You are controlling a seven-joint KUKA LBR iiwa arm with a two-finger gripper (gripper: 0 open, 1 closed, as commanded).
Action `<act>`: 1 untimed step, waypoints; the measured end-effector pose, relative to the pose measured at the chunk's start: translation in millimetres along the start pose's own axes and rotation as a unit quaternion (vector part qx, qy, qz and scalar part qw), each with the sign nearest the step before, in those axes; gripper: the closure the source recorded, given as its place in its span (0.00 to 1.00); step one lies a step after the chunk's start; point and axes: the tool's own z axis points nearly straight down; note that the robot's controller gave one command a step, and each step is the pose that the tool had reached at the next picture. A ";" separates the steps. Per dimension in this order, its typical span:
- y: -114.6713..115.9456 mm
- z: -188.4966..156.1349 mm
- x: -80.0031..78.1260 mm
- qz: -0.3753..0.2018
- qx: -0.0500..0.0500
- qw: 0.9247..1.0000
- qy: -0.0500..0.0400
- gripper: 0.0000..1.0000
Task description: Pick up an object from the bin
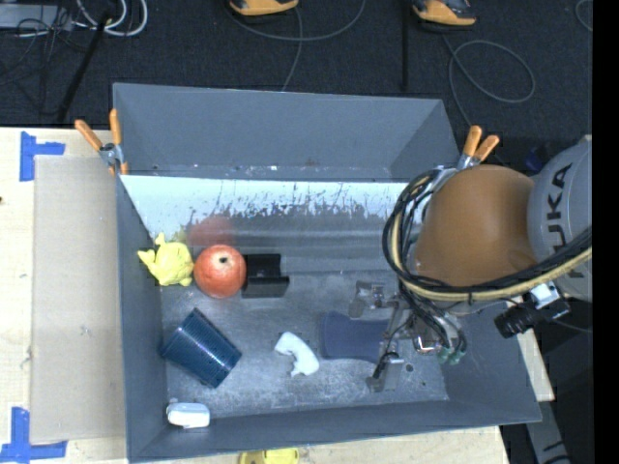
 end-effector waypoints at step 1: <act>13.8 47.0 -13.3 -0.019 0.000 1.000 -0.005 0.00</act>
Offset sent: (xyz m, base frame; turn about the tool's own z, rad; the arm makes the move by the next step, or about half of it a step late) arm 0.0218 -0.0309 -0.1154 0.0121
